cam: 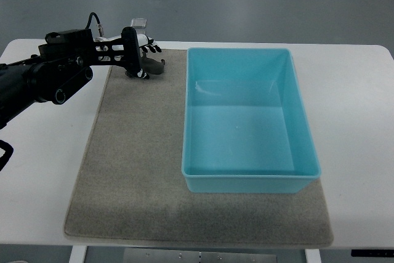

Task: Place brown hippo in blue box with left hand
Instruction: 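Close the left hand on the hippo and lift it off the mat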

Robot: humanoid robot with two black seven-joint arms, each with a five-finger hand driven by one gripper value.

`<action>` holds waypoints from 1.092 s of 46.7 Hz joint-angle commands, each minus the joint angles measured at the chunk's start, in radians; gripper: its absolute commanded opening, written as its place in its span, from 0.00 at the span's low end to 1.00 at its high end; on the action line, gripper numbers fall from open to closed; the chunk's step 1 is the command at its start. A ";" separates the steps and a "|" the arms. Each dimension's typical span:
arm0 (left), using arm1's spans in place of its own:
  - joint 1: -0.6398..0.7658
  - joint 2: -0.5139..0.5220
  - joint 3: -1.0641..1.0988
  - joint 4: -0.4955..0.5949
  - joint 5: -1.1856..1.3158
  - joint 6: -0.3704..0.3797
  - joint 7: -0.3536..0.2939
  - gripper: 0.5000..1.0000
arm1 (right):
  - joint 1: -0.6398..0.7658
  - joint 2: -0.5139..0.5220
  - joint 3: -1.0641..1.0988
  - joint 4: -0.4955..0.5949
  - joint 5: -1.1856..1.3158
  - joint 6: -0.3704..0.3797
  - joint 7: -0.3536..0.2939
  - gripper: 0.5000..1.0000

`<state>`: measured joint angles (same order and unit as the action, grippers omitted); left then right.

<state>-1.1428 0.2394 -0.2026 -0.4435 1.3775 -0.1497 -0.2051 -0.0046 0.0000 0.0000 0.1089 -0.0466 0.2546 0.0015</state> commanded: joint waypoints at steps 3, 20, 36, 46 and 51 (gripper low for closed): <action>-0.002 0.000 0.014 0.000 0.000 -0.001 0.000 0.47 | 0.000 0.000 0.000 0.000 0.001 0.000 0.000 0.87; -0.002 0.000 0.032 -0.001 0.000 -0.001 0.000 0.14 | 0.000 0.000 0.000 0.000 0.001 0.000 0.000 0.87; -0.003 0.000 0.031 -0.001 -0.002 0.002 0.000 0.00 | 0.000 0.000 0.000 0.000 0.001 0.000 0.000 0.87; -0.005 0.000 0.029 -0.001 -0.003 0.002 0.000 0.00 | 0.000 0.000 0.000 0.000 0.001 0.000 0.000 0.87; -0.008 0.001 0.025 -0.003 -0.009 0.002 0.000 0.00 | 0.000 0.000 0.000 0.000 -0.001 0.000 0.000 0.87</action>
<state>-1.1492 0.2407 -0.1751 -0.4449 1.3730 -0.1473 -0.2056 -0.0046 0.0000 0.0000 0.1089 -0.0461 0.2546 0.0015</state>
